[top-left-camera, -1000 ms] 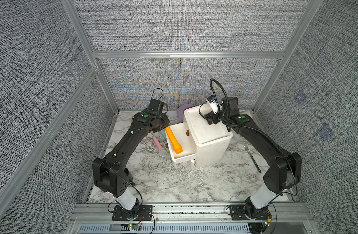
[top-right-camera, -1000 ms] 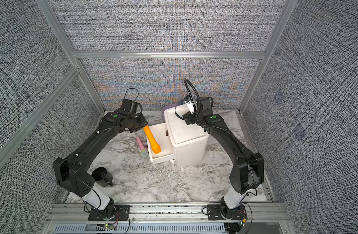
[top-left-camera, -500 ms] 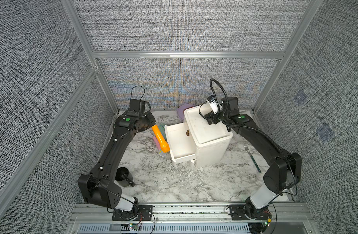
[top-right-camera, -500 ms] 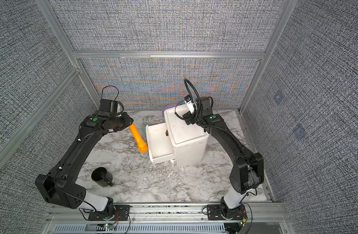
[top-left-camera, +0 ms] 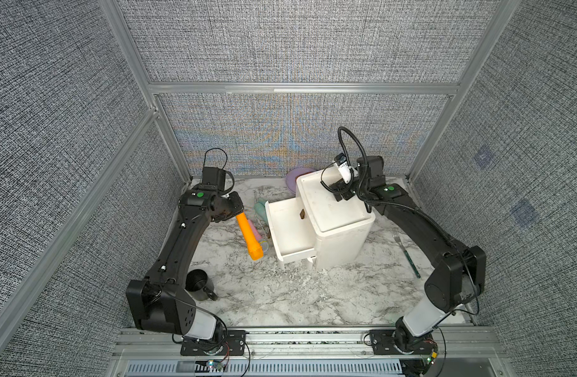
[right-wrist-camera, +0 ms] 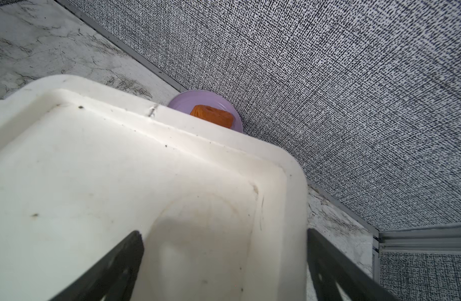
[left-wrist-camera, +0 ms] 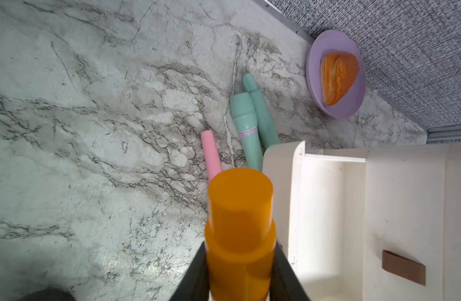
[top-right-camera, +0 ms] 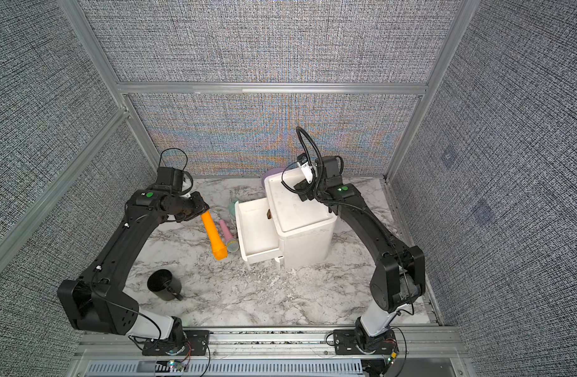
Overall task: Take the microphone out of the drawer
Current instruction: Place the microphone at the center of the board.
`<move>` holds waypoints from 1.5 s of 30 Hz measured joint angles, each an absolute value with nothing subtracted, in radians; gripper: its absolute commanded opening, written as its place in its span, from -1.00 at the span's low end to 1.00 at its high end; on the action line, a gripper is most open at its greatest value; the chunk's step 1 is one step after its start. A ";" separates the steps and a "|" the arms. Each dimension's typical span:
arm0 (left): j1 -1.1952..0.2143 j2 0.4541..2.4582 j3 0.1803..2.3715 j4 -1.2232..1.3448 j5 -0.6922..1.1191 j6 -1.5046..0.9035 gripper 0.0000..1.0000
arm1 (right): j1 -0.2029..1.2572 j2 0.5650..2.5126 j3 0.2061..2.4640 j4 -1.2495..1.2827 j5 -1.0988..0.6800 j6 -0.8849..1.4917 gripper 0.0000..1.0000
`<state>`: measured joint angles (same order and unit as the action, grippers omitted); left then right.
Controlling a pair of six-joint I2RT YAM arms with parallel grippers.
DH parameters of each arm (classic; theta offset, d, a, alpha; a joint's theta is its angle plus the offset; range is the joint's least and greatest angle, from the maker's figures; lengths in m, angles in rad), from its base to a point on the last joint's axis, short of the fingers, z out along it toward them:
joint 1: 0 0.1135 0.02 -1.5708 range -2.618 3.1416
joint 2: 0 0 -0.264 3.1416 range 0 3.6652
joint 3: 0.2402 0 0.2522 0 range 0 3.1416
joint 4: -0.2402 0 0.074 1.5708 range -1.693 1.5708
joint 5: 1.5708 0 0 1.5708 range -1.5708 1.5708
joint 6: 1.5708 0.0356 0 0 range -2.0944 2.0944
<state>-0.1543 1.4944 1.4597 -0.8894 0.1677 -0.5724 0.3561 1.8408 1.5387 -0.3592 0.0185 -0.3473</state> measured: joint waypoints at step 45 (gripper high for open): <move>-0.079 2.043 1.467 -0.762 0.216 -0.662 -1.00 | 0.365 1.843 1.539 -0.358 0.039 -0.347 0.95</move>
